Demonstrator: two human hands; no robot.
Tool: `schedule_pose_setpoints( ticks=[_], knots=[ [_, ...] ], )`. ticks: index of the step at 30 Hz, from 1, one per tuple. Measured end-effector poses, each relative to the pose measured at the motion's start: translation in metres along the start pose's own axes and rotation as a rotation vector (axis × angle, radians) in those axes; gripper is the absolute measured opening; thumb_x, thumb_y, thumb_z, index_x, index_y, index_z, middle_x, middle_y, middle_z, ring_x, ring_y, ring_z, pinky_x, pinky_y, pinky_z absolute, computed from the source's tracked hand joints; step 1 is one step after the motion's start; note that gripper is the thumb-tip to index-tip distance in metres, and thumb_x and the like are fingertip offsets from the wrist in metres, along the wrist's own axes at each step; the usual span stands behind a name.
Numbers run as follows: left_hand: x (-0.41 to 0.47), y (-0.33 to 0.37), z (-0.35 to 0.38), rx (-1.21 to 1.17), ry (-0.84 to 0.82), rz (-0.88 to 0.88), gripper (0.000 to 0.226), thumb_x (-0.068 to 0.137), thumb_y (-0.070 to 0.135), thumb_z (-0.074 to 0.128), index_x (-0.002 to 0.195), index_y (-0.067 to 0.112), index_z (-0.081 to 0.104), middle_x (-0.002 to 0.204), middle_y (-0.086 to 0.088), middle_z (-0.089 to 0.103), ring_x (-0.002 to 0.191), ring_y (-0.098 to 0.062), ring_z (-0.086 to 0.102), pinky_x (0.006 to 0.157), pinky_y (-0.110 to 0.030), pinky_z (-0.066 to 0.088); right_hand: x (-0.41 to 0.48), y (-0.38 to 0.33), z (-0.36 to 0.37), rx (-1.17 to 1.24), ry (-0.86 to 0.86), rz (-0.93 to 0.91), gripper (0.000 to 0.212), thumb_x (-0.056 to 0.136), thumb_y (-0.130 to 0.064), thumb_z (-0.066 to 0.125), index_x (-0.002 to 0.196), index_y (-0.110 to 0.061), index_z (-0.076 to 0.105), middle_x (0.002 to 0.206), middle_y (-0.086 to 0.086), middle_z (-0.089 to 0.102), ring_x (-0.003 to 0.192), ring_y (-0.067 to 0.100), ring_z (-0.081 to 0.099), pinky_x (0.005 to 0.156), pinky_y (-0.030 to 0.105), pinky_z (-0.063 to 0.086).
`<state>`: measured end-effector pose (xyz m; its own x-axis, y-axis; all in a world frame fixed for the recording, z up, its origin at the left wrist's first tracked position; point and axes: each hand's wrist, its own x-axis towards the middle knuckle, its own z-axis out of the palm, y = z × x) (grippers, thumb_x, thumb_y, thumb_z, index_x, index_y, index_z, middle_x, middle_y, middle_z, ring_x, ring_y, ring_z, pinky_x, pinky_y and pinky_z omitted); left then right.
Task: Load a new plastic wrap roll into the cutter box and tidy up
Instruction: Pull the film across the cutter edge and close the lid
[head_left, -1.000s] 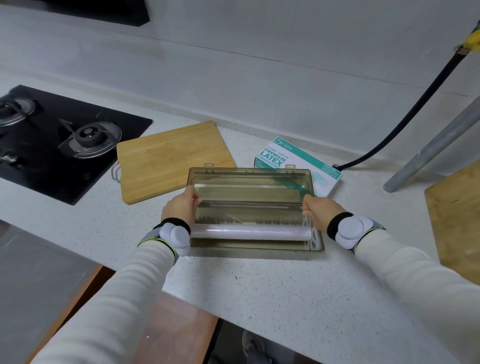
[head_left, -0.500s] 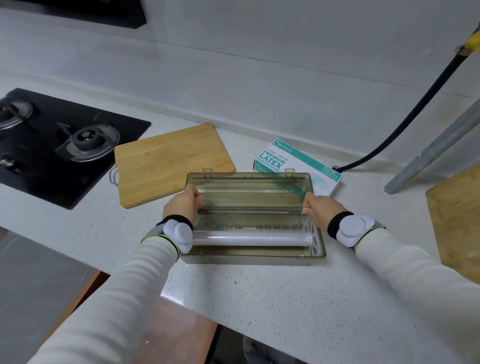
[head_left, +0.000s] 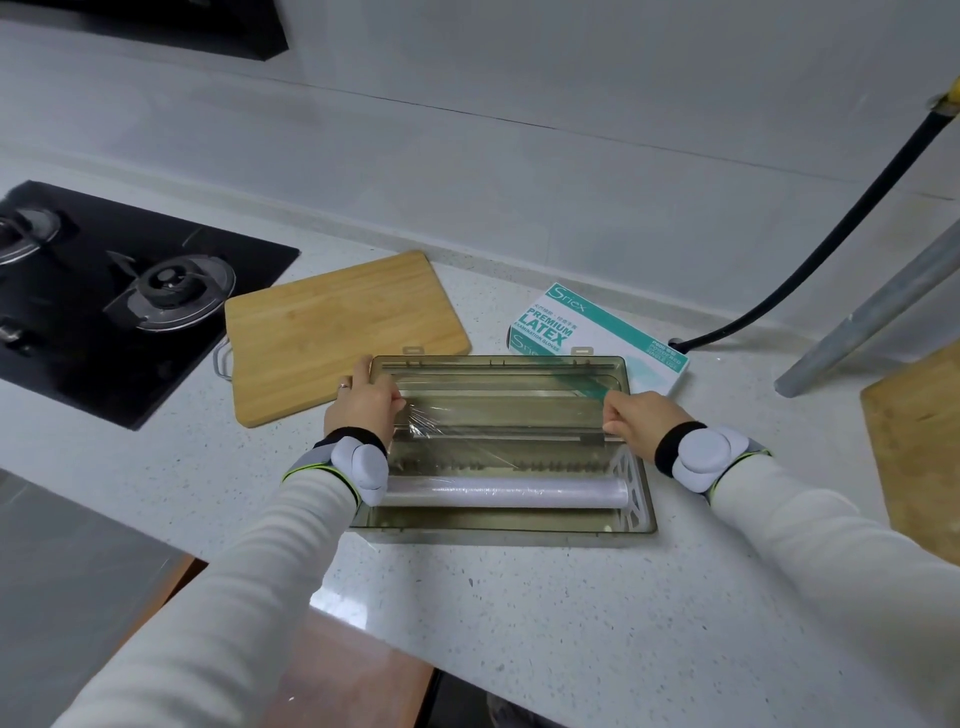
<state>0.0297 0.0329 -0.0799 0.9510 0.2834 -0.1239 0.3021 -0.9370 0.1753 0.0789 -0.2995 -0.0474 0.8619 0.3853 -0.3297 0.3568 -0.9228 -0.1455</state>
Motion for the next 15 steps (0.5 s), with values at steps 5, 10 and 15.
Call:
schedule_pose_setpoints(
  ticks=[5, 10, 15],
  knots=[
    [0.014, 0.001, -0.004, 0.002, -0.146, -0.007, 0.014, 0.096, 0.023, 0.049, 0.103, 0.015, 0.058, 0.158, -0.005, 0.008, 0.123, -0.040, 0.048, 0.069, -0.035, 0.045, 0.008, 0.003, -0.004, -0.018, 0.001, -0.044, 0.012, 0.092, -0.024, 0.052, 0.081, -0.023, 0.047, 0.112, 0.002, 0.055, 0.097, 0.021, 0.056, 0.079, 0.030, 0.046],
    [0.023, 0.005, -0.010, -0.048, -0.207, 0.015, 0.011, 0.094, 0.020, 0.053, 0.100, 0.016, 0.061, 0.160, 0.000, 0.003, 0.136, -0.042, 0.032, 0.097, -0.043, 0.045, 0.013, 0.008, -0.010, -0.019, 0.035, -0.069, 0.018, 0.081, -0.025, 0.068, 0.070, -0.029, 0.055, 0.153, 0.000, 0.017, 0.134, 0.029, 0.025, 0.108, 0.038, 0.032],
    [0.031, 0.004, -0.013, -0.065, -0.211, 0.111, 0.011, 0.092, 0.018, 0.057, 0.100, 0.013, 0.064, 0.160, 0.000, 0.002, 0.144, -0.035, 0.019, 0.110, -0.042, 0.033, 0.025, 0.009, -0.020, 0.067, -0.110, -0.046, 0.025, 0.078, -0.024, 0.071, 0.062, -0.034, 0.055, 0.159, 0.002, -0.002, 0.145, 0.031, 0.000, 0.117, 0.044, 0.012]
  ],
)
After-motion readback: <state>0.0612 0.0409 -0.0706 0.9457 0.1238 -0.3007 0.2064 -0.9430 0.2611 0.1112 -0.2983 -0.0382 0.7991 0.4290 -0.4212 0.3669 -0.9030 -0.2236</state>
